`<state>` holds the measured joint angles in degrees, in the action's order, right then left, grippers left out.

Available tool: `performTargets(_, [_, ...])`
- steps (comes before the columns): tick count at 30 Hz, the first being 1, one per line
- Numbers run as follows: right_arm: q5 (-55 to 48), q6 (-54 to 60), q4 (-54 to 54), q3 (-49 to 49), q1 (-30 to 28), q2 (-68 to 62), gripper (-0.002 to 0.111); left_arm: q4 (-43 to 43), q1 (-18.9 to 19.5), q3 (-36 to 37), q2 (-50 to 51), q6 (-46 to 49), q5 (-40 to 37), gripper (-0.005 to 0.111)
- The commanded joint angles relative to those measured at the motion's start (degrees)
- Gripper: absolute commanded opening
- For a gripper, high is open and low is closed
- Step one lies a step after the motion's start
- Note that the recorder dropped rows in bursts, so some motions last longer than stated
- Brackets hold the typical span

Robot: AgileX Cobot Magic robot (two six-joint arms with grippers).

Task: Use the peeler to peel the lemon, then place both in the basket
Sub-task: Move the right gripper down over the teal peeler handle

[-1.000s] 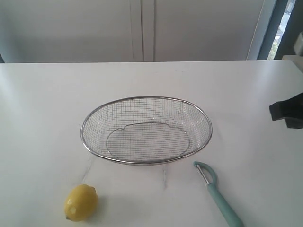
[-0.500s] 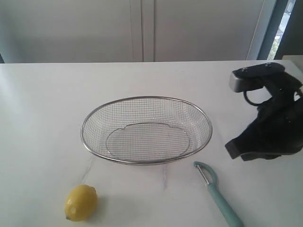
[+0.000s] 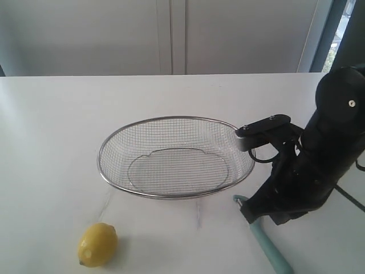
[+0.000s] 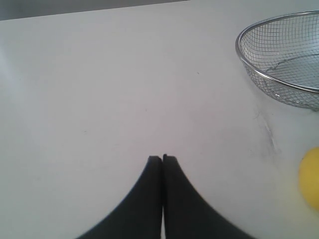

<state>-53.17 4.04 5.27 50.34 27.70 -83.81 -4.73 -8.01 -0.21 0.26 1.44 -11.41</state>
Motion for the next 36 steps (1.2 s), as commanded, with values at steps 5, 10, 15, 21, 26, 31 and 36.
performTargets(5, [0.5,-0.5,1.0,0.5,0.2,-0.8,0.0,-0.2,-0.1,0.2,-0.3,0.1,0.2,0.0])
performTargets(10, [0.7,-2.0,3.8,0.5,0.2,-0.8,0.0,-0.2,-0.1,0.2,-0.3,0.1,0.2,0.0])
performTargets(15, [2.0,-3.3,3.9,0.5,0.2,-0.8,0.0,-0.2,-0.1,0.2,-0.3,0.1,0.2,0.0])
performTargets(21, [3.0,-3.3,3.9,0.5,0.2,-0.8,0.004,-0.2,-0.1,0.2,-0.3,0.1,0.2,0.0])
performTargets(26, [3.5,-2.8,3.9,0.5,0.2,-0.8,0.024,-0.2,-0.1,0.2,-0.3,0.1,0.2,0.0])
performTargets(31, [3.5,-2.8,3.9,0.3,0.2,-0.8,0.031,-0.2,-0.1,0.2,-0.3,0.1,0.2,0.0])
performTargets(36, [3.5,1.0,3.7,0.3,0.2,-0.9,0.032,-0.2,-0.1,0.2,-0.3,0.1,0.2,0.0])
